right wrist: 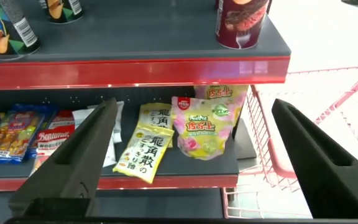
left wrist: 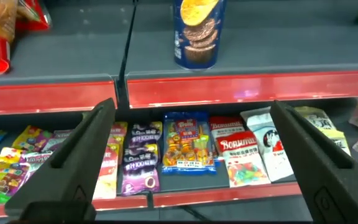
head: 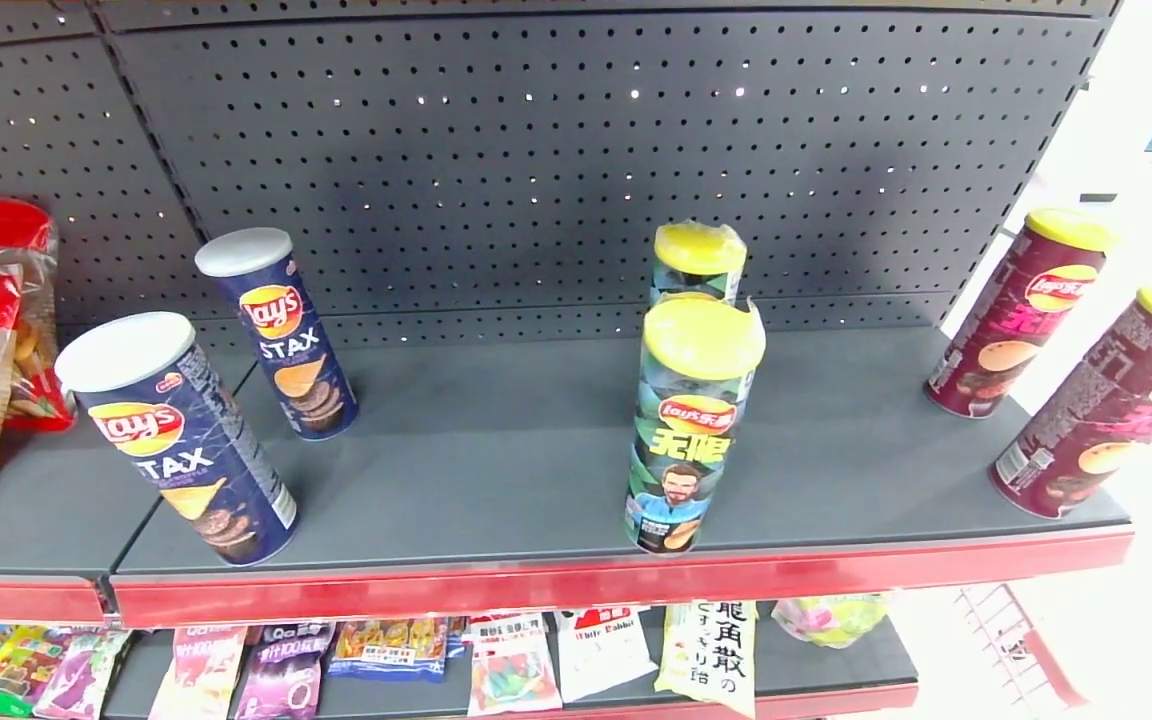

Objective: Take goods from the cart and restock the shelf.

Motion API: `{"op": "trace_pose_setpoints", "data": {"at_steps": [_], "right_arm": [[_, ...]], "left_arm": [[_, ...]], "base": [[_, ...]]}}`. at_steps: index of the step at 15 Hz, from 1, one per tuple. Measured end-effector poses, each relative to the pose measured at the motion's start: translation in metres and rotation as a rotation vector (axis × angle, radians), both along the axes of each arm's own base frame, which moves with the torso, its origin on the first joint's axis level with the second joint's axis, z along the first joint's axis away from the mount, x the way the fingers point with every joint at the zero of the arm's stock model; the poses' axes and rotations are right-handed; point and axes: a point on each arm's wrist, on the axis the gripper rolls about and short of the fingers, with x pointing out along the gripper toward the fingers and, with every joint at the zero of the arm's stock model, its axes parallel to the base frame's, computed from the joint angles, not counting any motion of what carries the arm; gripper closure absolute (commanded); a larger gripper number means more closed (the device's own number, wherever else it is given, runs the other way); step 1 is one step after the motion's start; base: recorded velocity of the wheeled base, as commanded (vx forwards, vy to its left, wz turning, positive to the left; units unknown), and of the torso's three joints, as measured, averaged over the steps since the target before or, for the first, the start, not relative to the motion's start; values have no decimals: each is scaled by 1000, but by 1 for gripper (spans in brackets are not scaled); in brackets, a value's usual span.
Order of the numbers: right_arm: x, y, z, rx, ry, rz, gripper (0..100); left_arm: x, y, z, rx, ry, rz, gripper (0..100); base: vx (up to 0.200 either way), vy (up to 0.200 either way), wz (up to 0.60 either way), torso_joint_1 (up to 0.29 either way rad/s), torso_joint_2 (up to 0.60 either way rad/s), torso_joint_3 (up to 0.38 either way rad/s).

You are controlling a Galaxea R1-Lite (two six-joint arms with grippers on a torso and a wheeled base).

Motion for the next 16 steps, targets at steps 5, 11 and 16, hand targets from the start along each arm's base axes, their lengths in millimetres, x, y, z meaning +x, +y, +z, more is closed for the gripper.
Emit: {"op": "trace_pose_setpoints", "data": {"at_steps": [5, 11, 16], "right_arm": [[0, 0, 0, -2, 0, 0, 0], [0, 0, 0, -2, 1, -5, 0], [0, 0, 0, -2, 1, -6, 0]], "left_arm": [[0, 0, 0, 0, -1, 1, 0], [0, 0, 0, 0, 0, 2, 0], [0, 0, 0, 0, 0, 2, 0]], "base": [[120, 0, 0, 0, 0, 0], [0, 0, 0, 0, 0, 0], [0, 0, 0, 0, 0, 0]]}}
